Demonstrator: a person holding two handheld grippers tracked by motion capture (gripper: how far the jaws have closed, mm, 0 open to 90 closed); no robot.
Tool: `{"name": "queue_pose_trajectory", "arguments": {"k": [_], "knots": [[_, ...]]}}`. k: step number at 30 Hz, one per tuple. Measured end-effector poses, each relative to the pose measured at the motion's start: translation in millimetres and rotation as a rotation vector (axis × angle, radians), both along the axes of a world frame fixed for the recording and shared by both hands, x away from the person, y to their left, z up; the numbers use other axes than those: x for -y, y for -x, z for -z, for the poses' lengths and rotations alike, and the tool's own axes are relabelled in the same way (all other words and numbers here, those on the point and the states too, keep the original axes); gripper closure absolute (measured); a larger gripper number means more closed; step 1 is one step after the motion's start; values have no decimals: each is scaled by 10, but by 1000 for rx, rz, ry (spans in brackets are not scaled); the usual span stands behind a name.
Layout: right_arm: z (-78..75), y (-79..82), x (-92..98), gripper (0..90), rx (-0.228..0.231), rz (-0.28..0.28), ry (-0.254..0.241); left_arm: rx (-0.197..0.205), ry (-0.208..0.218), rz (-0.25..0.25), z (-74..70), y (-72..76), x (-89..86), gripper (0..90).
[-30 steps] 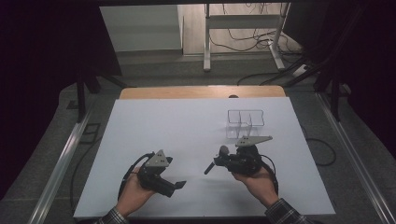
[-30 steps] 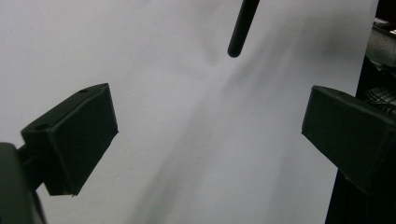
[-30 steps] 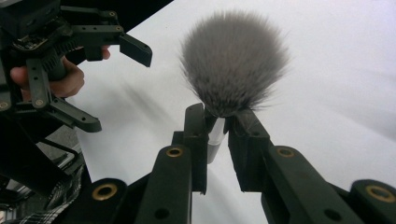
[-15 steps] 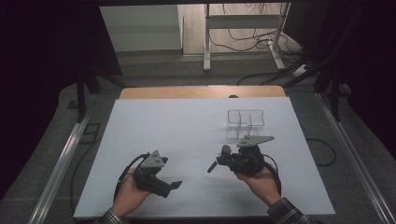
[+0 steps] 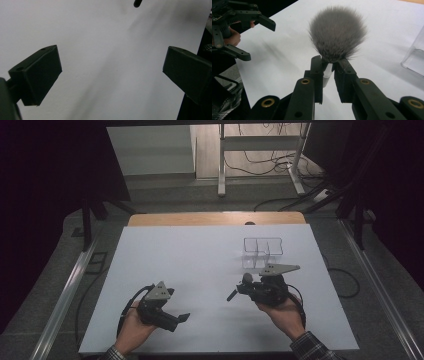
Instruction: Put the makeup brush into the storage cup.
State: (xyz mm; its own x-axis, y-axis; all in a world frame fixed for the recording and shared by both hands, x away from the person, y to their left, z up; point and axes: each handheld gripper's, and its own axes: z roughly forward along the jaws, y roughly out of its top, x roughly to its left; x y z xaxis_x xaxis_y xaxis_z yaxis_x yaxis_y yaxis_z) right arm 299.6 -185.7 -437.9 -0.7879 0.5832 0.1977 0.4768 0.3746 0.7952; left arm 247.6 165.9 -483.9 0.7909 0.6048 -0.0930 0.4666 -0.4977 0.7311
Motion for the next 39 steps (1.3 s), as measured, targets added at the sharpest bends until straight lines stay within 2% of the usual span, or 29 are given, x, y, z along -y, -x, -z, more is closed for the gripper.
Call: {"name": "queue_pose_trajectory", "arguments": {"k": [14,39], "knots": [[-28,-15,97,770,32,31,31,2,7,-40,-2,44,-154,23],[-76,-57,339,769,61,75,43,-3,-4,-108,13,120,-403,24]]}}
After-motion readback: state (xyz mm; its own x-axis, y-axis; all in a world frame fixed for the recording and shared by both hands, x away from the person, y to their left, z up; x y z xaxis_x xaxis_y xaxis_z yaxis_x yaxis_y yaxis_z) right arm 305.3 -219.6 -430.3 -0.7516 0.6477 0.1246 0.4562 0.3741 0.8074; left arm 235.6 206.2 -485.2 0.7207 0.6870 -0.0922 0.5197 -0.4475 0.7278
